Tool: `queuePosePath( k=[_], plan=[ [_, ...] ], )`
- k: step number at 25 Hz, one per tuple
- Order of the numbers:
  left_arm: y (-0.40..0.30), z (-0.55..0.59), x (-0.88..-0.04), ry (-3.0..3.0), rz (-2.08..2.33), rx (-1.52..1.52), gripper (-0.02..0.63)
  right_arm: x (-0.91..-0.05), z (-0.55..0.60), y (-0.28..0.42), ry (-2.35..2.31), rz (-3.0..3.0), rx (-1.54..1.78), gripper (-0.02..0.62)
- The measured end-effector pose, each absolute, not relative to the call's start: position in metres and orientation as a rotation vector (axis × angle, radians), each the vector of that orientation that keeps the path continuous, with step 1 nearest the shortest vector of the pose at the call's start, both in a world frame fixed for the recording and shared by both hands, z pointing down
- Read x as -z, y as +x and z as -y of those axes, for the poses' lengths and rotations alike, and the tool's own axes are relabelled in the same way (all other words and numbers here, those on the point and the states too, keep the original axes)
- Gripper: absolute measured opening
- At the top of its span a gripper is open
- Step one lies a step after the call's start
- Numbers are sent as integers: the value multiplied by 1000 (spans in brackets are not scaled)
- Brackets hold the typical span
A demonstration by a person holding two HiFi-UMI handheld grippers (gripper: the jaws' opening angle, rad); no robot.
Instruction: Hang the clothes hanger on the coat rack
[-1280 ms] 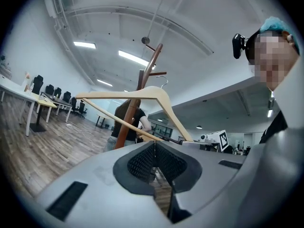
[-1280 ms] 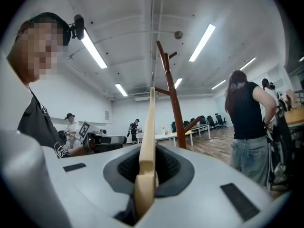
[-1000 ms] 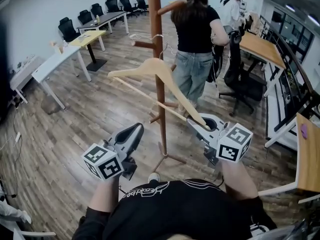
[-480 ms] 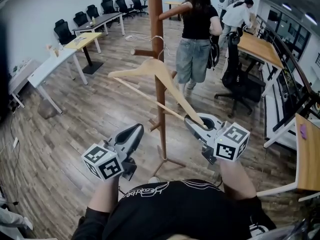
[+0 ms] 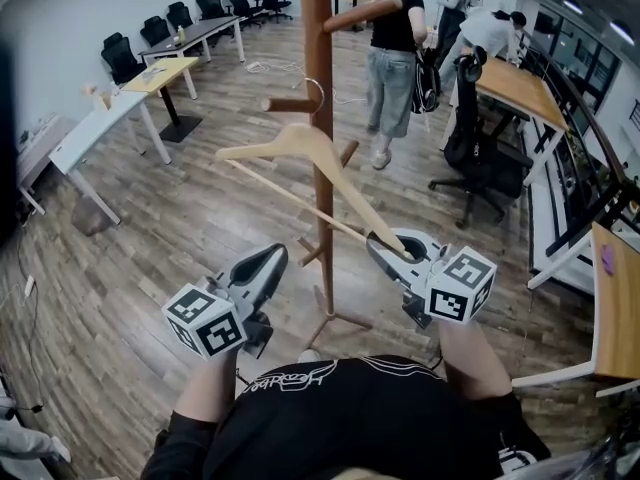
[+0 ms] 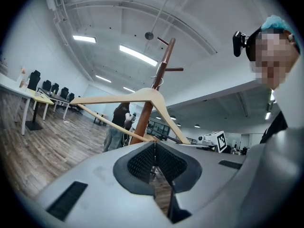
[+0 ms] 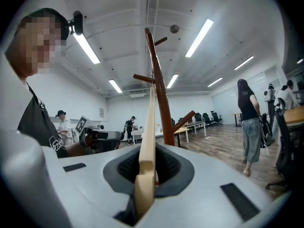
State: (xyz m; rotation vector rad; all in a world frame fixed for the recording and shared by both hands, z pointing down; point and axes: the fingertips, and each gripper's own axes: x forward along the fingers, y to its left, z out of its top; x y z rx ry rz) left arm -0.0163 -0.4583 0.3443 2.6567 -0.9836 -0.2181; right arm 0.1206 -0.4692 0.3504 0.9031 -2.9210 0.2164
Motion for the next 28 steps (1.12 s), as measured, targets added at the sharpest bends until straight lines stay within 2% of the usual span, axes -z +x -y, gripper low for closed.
queuePosePath(
  k=[24,25,27,28],
  plan=[
    [-8,446,-353,2641,977,166,9,-375,473,130,921,2924,-296,64],
    [-8,444,-352,2639,981,168,9,-375,472,130,922,2918,-291,89],
    [-8,438,-352,2633,992,173,9,-378,468,129,914,2906,-297,211],
    [-8,434,-353,2631,995,176,9,-380,466,130,920,2901,-300,245]
  ],
)
